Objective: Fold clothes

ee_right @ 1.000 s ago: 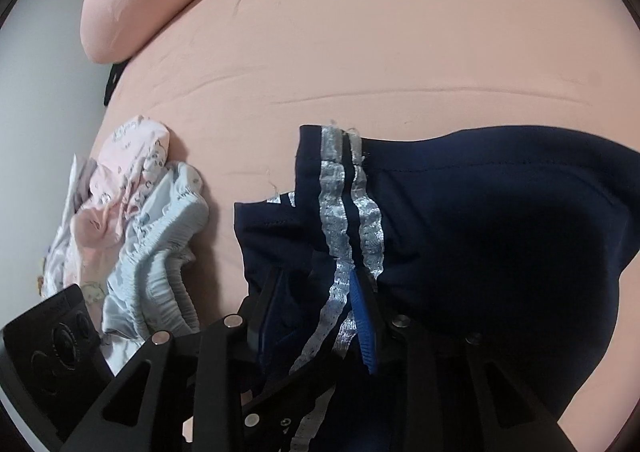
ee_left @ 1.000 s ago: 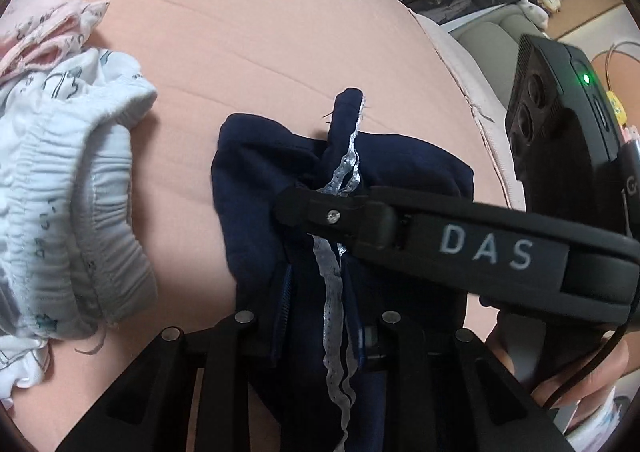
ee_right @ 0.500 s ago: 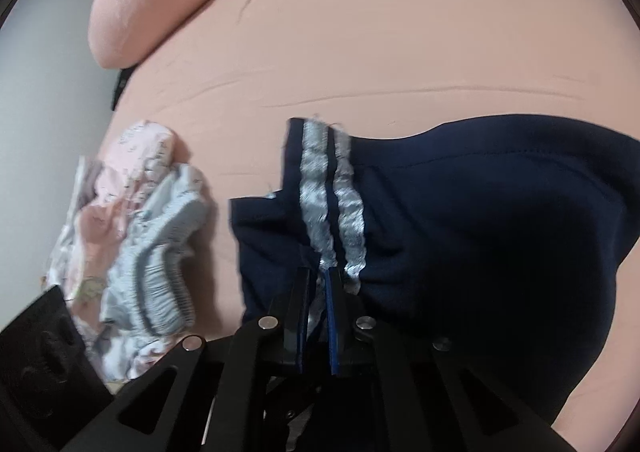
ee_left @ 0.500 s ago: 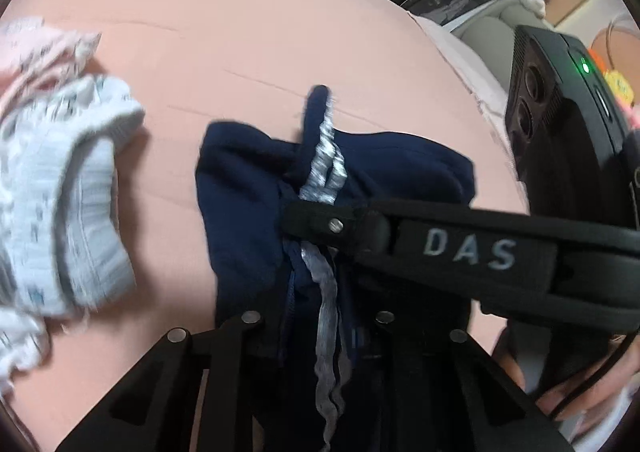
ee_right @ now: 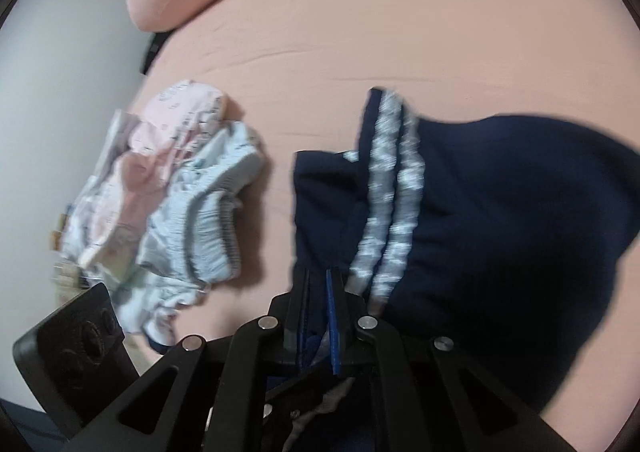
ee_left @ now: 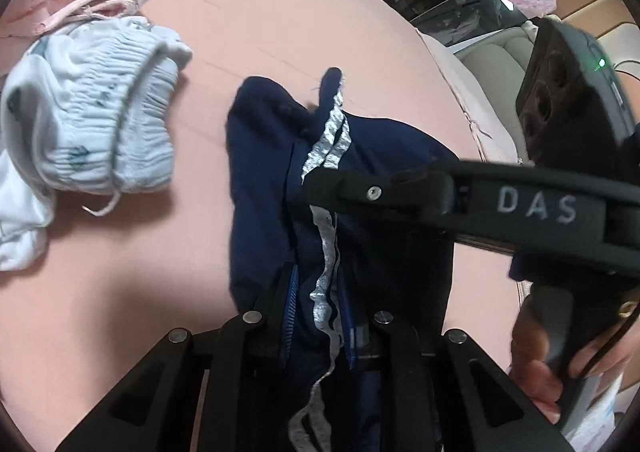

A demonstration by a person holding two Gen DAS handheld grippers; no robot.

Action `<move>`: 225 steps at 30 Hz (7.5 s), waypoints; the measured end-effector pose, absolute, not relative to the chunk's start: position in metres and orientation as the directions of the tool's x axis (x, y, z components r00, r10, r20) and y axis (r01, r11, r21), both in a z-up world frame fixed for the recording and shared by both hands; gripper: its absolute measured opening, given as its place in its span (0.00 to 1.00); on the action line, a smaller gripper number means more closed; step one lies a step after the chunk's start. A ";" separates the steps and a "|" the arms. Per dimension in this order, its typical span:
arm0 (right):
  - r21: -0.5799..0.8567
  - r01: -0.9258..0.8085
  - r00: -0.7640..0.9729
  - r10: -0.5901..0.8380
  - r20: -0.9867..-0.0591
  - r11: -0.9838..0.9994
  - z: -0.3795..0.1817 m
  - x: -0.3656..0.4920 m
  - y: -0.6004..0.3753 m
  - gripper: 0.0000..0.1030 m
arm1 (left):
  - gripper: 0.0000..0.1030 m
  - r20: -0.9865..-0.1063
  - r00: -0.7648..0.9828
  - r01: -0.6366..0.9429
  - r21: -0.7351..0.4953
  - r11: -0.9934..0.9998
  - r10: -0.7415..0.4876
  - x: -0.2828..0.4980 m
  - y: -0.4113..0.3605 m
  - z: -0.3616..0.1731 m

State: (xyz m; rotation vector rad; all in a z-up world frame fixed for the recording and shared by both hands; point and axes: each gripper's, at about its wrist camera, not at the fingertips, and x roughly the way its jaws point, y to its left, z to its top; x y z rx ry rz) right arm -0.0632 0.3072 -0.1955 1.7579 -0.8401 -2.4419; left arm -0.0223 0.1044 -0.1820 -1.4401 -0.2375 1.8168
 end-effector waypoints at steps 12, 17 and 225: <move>0.279 -0.332 -0.249 -0.201 -0.947 -0.901 -0.208 -0.064 0.303 0.40 | 0.17 -0.708 -0.003 -0.486 -0.616 -0.620 0.706 -0.013 0.115 -0.170; 0.257 -0.331 -0.242 -0.181 -0.953 -0.908 -0.214 -0.065 0.302 0.40 | 0.17 -0.703 -0.002 -0.483 -0.622 -0.616 0.711 -0.012 0.110 -0.168; 0.277 -0.341 -0.659 0.018 -0.752 -0.898 -0.157 0.172 0.332 0.12 | 0.16 -0.754 -0.036 -0.511 -0.549 -0.661 0.655 0.021 0.107 -0.124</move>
